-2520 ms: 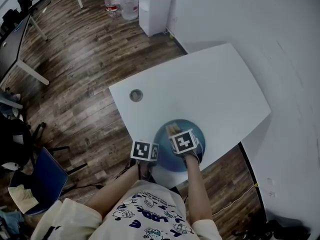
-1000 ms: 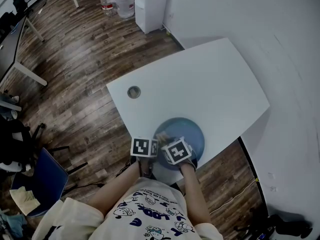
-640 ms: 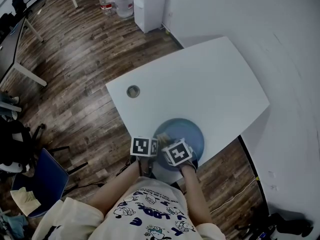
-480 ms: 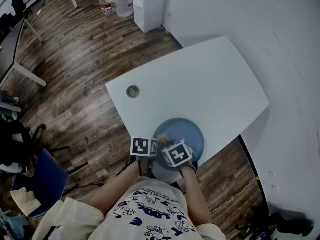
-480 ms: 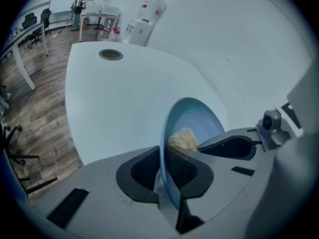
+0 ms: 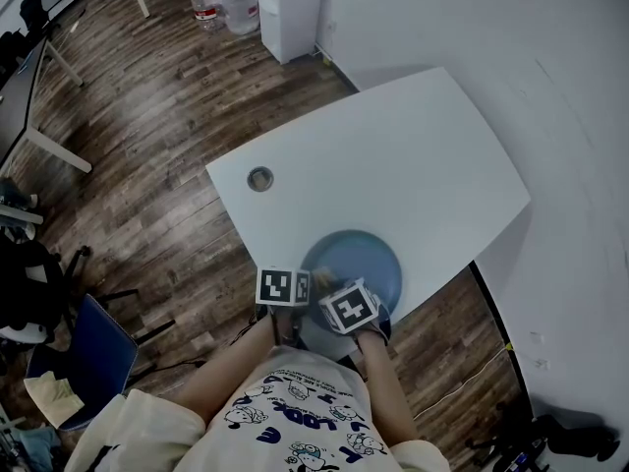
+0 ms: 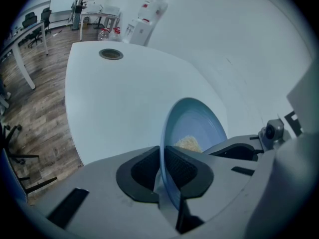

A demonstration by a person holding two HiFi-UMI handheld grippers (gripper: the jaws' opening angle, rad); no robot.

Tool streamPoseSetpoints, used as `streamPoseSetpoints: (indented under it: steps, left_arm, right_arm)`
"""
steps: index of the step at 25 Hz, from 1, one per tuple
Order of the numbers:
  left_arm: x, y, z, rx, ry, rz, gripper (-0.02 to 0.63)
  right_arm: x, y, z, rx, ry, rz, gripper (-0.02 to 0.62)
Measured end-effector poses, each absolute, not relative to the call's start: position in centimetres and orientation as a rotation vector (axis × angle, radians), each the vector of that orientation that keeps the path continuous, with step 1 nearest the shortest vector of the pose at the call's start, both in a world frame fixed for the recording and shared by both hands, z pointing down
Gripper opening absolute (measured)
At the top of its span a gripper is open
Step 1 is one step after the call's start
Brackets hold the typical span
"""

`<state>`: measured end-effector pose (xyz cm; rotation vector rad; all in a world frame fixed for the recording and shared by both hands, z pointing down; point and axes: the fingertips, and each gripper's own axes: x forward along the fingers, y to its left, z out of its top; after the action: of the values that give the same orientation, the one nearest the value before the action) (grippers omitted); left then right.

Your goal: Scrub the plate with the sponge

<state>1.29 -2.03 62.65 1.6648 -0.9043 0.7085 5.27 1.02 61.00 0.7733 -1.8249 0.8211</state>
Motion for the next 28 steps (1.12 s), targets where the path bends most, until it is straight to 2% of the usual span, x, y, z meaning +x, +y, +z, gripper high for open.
streamPoseSetpoints:
  steps: [28]
  left_arm:
    - [1.3,-2.0,62.6,1.670,-0.889,0.729,0.043]
  right_arm:
    - [7.8,6.1,61.1,0.667,-1.762,0.857,0.049]
